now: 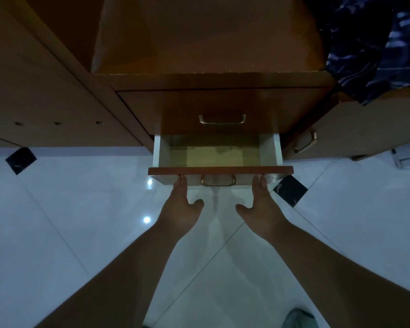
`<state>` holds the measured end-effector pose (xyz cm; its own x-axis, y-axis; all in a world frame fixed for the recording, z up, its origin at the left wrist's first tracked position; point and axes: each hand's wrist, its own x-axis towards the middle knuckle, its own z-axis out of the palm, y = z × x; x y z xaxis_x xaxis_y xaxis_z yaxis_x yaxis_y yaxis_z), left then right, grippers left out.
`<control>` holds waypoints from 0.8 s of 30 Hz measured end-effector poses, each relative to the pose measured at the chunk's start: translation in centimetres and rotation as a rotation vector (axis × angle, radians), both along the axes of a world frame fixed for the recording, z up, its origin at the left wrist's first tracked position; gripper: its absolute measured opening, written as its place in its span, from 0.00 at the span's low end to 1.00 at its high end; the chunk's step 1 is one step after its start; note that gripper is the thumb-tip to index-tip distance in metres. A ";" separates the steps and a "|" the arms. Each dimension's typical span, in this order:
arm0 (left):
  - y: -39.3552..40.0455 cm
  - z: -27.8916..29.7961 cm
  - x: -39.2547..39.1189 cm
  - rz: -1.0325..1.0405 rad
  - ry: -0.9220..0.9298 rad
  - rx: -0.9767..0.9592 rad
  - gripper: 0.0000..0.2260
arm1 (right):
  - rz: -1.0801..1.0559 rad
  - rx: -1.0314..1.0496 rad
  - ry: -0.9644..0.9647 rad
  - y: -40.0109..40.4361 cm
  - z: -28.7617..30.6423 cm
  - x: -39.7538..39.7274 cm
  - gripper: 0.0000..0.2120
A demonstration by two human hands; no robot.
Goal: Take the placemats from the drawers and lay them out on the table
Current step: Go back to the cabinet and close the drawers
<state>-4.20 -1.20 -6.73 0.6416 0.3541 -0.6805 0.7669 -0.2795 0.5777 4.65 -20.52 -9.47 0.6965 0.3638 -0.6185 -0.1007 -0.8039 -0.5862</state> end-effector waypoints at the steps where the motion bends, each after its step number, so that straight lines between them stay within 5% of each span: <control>1: 0.0 -0.1 0.1 0.002 -0.004 0.000 0.36 | 0.006 -0.003 -0.005 0.1 -0.1 0.1 0.47; 24: 3.2 -1.0 4.6 -0.060 -0.036 0.050 0.35 | 0.011 -0.037 -0.014 2.3 1.1 5.6 0.41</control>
